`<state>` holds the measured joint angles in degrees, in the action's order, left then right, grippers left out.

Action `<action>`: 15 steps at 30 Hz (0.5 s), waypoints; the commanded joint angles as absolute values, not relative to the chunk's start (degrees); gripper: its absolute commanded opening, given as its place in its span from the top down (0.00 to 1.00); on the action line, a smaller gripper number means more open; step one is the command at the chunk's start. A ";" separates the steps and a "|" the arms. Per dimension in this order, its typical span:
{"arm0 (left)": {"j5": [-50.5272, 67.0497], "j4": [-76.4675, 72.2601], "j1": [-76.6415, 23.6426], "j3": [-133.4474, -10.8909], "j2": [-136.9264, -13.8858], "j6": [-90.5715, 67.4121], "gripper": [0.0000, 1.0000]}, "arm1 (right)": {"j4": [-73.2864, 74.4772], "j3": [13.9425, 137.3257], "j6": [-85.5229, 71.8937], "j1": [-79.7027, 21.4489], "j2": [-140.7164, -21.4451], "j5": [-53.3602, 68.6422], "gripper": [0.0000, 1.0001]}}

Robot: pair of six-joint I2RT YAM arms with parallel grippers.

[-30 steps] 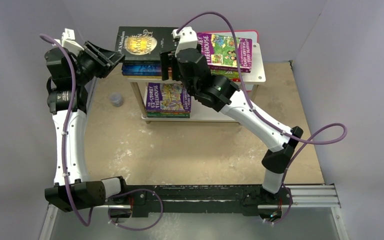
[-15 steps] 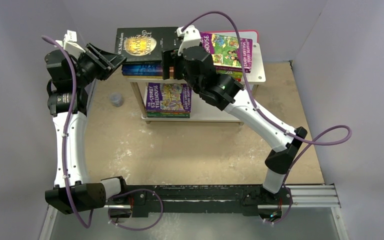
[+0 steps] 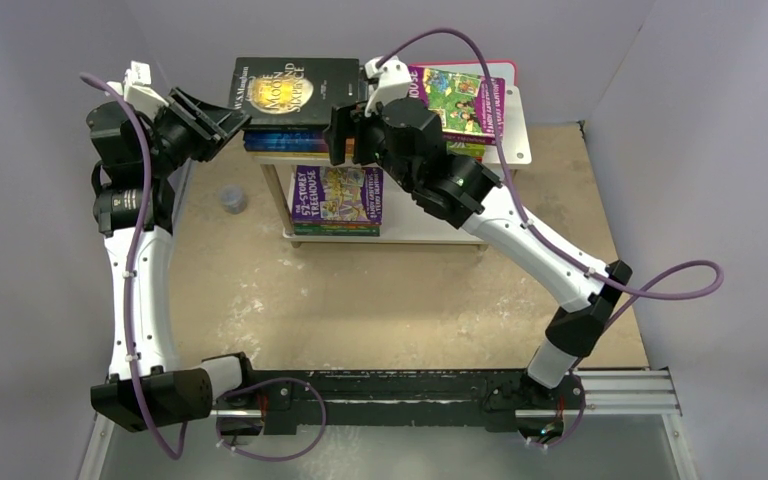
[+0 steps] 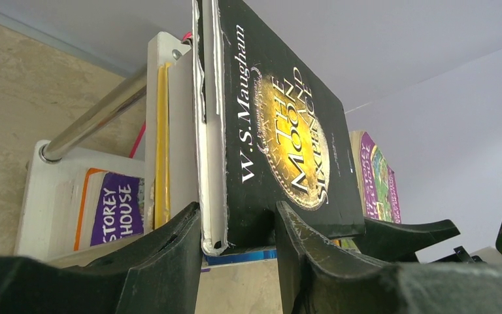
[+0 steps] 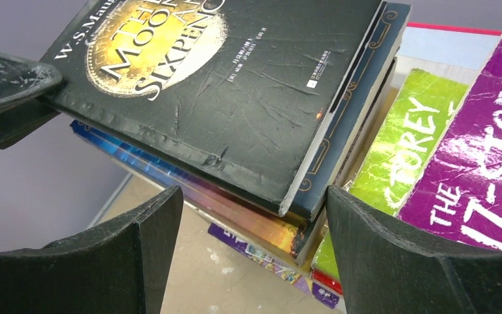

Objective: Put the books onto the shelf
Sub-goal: Place the book on the shelf.

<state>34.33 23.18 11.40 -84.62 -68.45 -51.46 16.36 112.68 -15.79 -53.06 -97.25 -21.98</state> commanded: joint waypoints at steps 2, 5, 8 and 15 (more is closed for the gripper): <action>38.30 19.59 11.00 -85.21 -66.15 -51.20 0.60 | 9.40 111.37 -18.21 -54.27 -92.96 -14.42 0.21; 38.06 19.90 10.99 -84.79 -65.86 -51.06 0.60 | 9.07 110.44 -18.58 -54.27 -92.20 -14.11 0.21; 38.01 20.25 10.99 -84.53 -65.75 -50.80 0.60 | 9.29 109.90 -18.89 -54.31 -91.64 -13.98 0.21; 33.69 25.41 11.00 -87.16 -66.05 -47.66 0.55 | 10.50 109.75 -18.71 -54.32 -90.82 -17.68 0.22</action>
